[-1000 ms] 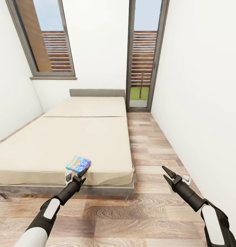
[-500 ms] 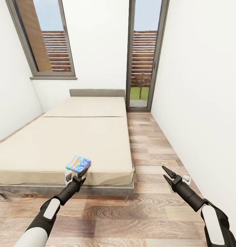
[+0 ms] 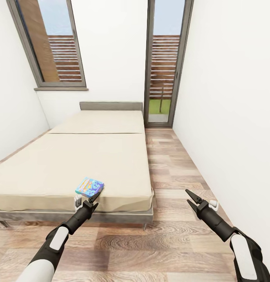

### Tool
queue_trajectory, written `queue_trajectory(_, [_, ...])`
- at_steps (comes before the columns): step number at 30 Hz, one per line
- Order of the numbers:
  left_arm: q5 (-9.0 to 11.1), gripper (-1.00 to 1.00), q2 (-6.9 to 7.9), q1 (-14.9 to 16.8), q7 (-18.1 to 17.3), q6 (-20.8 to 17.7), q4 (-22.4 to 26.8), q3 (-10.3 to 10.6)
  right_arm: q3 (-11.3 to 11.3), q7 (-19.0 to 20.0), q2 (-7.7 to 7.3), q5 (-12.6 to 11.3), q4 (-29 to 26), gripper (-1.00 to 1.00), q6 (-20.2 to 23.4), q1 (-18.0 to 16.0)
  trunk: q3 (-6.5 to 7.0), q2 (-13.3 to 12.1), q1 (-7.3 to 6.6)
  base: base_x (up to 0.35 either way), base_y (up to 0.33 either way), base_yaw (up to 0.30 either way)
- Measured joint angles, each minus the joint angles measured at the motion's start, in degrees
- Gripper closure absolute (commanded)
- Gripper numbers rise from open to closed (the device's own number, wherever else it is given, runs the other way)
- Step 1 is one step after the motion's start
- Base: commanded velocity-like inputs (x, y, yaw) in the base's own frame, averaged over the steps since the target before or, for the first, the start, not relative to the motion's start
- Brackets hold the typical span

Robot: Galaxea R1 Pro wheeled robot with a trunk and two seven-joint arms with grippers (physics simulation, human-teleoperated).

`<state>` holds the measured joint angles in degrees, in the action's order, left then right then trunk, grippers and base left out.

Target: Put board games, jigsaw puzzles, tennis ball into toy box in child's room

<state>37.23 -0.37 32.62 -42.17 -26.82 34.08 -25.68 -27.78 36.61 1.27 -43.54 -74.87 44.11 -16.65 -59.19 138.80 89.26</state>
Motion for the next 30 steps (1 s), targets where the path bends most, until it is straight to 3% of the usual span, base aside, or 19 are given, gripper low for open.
queue_trajectory(30, [-0.2,-1.0,0.07,0.1,0.0,-0.2,0.0,0.0,0.0,0.0,0.0,0.0,0.0,-1.0,0.0,0.0,0.0,0.0,0.0,-0.002,0.0,0.0])
